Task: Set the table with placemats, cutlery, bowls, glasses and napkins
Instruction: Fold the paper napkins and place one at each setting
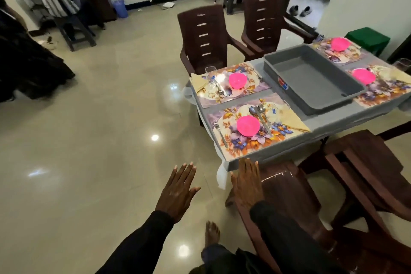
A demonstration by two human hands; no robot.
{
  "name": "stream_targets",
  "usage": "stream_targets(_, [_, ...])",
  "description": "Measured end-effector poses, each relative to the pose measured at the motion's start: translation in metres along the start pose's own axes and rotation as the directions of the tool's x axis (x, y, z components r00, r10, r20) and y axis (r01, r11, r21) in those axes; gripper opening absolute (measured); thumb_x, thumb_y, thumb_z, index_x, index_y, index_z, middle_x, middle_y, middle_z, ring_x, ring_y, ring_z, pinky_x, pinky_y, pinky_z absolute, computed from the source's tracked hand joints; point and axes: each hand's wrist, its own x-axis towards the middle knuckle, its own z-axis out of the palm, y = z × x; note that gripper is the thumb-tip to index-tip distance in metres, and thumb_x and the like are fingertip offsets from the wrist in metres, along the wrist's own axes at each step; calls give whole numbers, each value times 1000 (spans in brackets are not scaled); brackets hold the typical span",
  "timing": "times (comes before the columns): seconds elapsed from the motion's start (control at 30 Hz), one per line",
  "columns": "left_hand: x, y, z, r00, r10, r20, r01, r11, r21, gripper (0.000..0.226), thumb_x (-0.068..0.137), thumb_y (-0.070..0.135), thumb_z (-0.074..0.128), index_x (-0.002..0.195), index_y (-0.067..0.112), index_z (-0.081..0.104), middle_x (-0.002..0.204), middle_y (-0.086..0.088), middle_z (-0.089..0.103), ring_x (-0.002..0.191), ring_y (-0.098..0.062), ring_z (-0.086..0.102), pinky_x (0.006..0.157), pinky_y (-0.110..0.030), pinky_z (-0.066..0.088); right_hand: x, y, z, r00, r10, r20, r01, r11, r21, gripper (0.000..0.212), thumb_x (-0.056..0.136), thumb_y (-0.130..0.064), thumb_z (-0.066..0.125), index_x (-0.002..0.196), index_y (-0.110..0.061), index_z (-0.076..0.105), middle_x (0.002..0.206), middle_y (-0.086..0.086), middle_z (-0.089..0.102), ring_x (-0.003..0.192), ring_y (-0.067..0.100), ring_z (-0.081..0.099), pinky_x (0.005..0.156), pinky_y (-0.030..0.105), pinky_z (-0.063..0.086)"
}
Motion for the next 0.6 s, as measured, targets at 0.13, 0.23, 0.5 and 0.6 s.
stream_targets(0.13, [70,-46,9,993,105,45,-104,994,-24,60,111,46,28,154,6,42,162,-11,40,151,-25,36,122,-46,27,49,-16,4,994,103,25,-103,994,32,52,102,-37,45,140,-3,53,148,22,49,140,38,43,120,54,29])
stream_targets(0.23, [133,-82,23,972,209,112,-206,978,-41,61,110,46,32,154,6,41,162,-11,39,151,-25,36,123,-45,26,85,-27,11,979,202,18,-203,973,109,61,92,-34,68,136,5,56,136,26,60,128,39,58,108,49,47])
stream_targets(0.5, [303,-160,83,842,506,188,-480,861,-167,84,83,27,85,150,-1,42,156,-14,44,143,-33,46,121,-42,24,144,-41,70,916,347,200,-375,919,122,81,71,-42,86,128,8,61,132,28,61,125,44,58,107,51,44])
stream_targets(0.6, [360,-182,109,751,627,207,-603,779,-171,99,72,19,93,151,-2,37,159,-15,39,156,-24,16,124,-37,18,159,-52,74,881,452,139,-472,856,212,73,77,-34,84,132,6,59,137,26,58,129,41,55,110,48,43])
